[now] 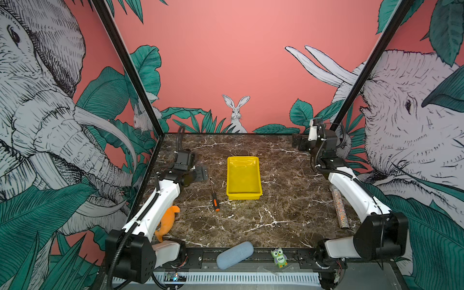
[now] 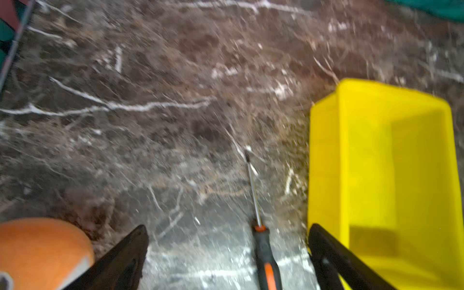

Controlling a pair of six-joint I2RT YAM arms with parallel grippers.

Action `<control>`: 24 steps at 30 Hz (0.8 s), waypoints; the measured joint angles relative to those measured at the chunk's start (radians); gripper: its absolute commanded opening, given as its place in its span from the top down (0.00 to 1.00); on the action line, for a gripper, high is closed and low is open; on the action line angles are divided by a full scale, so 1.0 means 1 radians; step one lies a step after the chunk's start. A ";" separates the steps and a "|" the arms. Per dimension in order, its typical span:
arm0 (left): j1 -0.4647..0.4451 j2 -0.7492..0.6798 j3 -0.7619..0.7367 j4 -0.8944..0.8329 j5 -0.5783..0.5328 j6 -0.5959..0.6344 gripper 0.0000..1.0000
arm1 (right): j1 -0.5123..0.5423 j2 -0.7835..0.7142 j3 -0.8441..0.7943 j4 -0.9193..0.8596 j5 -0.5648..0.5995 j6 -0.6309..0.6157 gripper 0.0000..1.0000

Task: Put the screwdriver in the bin
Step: 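Move the left gripper over the black-and-orange screwdriver while the right arm lifts forward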

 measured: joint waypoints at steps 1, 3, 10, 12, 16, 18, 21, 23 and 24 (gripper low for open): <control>-0.050 -0.011 0.000 -0.039 -0.011 -0.037 0.00 | 0.018 0.006 0.010 -0.026 -0.009 -0.004 0.01; -0.133 -0.039 -0.008 -0.098 -0.044 -0.129 0.00 | 0.045 0.013 0.026 -0.081 -0.024 -0.016 0.01; -0.345 -0.110 -0.094 -0.181 -0.136 -0.443 0.00 | 0.065 0.016 0.093 -0.230 -0.105 -0.008 0.00; -0.364 -0.092 -0.121 -0.182 -0.140 -0.503 0.00 | 0.070 0.018 0.121 -0.268 -0.114 0.001 0.00; -0.401 -0.010 -0.138 -0.184 -0.166 -0.603 0.01 | 0.087 0.034 0.163 -0.301 -0.130 0.012 0.00; -0.410 0.024 -0.142 -0.176 -0.176 -0.633 0.01 | 0.092 0.053 0.175 -0.303 -0.146 0.021 0.00; -0.415 0.066 -0.154 -0.143 -0.180 -0.666 0.01 | 0.097 0.083 0.176 -0.314 -0.163 0.032 0.00; -0.415 0.091 -0.158 -0.120 -0.182 -0.682 0.01 | 0.099 0.099 0.175 -0.325 -0.168 0.035 0.00; -0.415 0.102 -0.160 -0.110 -0.183 -0.689 0.02 | 0.099 0.106 0.175 -0.327 -0.169 0.037 0.00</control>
